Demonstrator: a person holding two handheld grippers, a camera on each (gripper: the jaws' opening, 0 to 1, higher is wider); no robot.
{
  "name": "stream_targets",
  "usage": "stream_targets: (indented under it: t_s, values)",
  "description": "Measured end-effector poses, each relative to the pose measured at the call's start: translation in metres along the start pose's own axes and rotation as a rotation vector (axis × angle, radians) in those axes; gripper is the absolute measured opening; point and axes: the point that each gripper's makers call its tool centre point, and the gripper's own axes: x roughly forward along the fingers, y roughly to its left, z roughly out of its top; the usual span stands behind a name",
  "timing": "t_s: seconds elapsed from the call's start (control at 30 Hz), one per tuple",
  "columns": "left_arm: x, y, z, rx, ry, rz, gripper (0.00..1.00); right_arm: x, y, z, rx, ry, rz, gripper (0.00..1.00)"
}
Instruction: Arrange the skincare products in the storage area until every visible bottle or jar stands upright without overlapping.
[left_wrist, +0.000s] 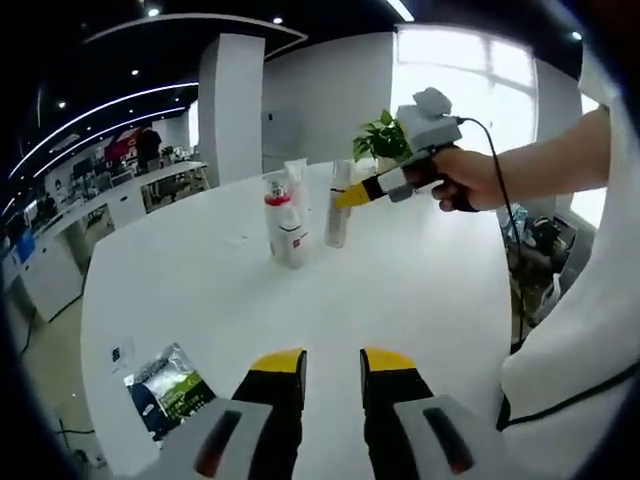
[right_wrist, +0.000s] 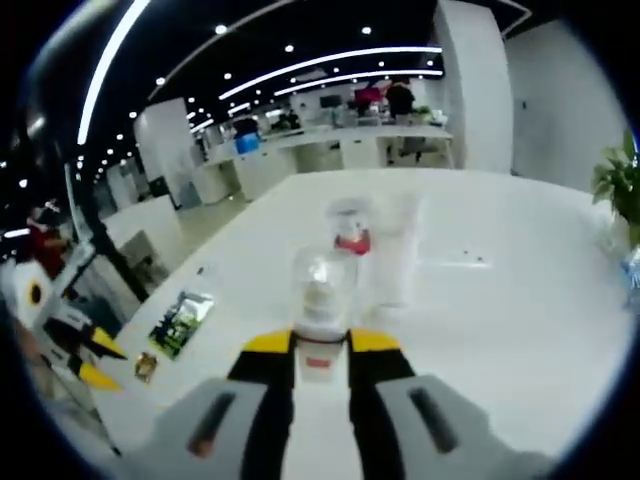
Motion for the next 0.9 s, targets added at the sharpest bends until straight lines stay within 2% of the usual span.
stream_targets:
  t_s: [0.5, 0.6, 0.7, 0.9]
  values:
    - [-0.004, 0.015, -0.011, -0.051, 0.018, 0.032, 0.21, 0.037, -0.046, -0.008, -0.013, 0.017, -0.161, 0.18]
    - [-0.006, 0.018, -0.013, -0.058, 0.016, 0.037, 0.21, 0.042, -0.051, -0.010, -0.006, 0.016, -0.175, 0.18]
    - [-0.007, 0.023, -0.014, -0.076, 0.011, 0.049, 0.21, 0.048, -0.055, -0.011, -0.065, 0.017, -0.181, 0.18]
    - [-0.006, 0.029, -0.016, -0.106, 0.004, 0.066, 0.20, 0.061, -0.064, -0.007, -0.078, 0.006, -0.209, 0.18]
